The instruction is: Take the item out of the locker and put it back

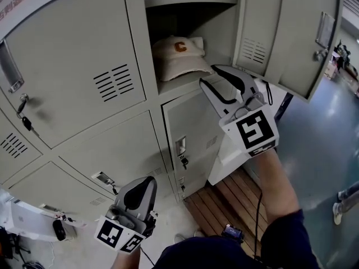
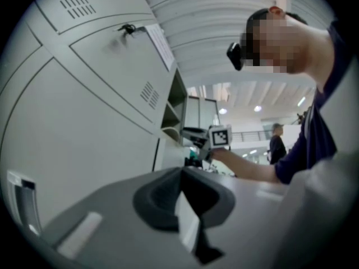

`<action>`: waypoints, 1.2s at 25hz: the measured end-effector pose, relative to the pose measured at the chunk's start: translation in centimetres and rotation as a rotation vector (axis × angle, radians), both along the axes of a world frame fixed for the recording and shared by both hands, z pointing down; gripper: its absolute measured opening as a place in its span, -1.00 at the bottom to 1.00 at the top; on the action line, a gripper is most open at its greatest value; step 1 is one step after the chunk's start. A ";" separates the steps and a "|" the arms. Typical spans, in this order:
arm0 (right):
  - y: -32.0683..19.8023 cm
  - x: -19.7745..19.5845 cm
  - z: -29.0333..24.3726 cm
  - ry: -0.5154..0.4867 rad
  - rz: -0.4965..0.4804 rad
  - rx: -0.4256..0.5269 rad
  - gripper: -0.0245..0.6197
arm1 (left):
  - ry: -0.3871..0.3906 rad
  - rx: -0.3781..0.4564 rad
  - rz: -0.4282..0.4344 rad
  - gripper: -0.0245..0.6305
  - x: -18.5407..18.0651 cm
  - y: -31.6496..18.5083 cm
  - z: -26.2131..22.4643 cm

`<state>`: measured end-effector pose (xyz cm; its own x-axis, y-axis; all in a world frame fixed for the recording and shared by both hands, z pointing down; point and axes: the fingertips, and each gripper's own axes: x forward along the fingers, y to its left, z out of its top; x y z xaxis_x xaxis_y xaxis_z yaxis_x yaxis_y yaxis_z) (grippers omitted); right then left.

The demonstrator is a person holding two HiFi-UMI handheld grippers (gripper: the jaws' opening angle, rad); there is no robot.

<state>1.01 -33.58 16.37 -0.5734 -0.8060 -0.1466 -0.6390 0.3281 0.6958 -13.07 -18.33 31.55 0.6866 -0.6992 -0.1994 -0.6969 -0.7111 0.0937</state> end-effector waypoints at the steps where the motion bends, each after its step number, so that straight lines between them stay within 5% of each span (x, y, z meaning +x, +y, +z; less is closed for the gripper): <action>1: -0.6 -0.2 0.0 0.025 0.002 0.002 -0.57 | 0.001 0.000 0.000 -0.92 0.1 -0.1 0.0; 16: -5.4 -1.4 0.3 0.250 0.100 -0.015 -0.57 | 0.034 -0.016 0.002 -0.92 -0.2 -1.0 0.9; 30: -6.6 -1.1 -0.7 0.203 0.169 0.053 -0.82 | 0.023 -0.022 -0.033 -0.92 -1.2 -0.7 1.0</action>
